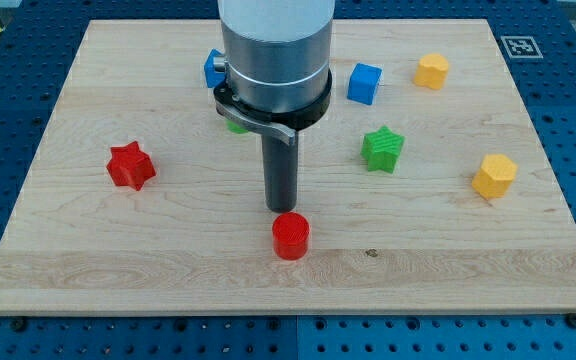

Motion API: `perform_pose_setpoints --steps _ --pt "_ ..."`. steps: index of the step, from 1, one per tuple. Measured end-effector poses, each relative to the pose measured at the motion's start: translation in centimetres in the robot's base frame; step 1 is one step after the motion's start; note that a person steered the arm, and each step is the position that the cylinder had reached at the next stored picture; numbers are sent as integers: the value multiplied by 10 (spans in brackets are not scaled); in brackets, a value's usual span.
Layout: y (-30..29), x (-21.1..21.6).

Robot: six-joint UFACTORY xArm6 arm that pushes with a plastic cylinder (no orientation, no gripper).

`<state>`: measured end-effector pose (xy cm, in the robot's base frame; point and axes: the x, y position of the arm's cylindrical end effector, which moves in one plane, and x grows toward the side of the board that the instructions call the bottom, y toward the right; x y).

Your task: Push the red circle to the bottom center

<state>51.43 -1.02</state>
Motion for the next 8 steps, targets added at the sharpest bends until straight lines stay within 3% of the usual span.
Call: perform_pose_setpoints --steps 2,8 --pt "35 0" --pt "19 21"
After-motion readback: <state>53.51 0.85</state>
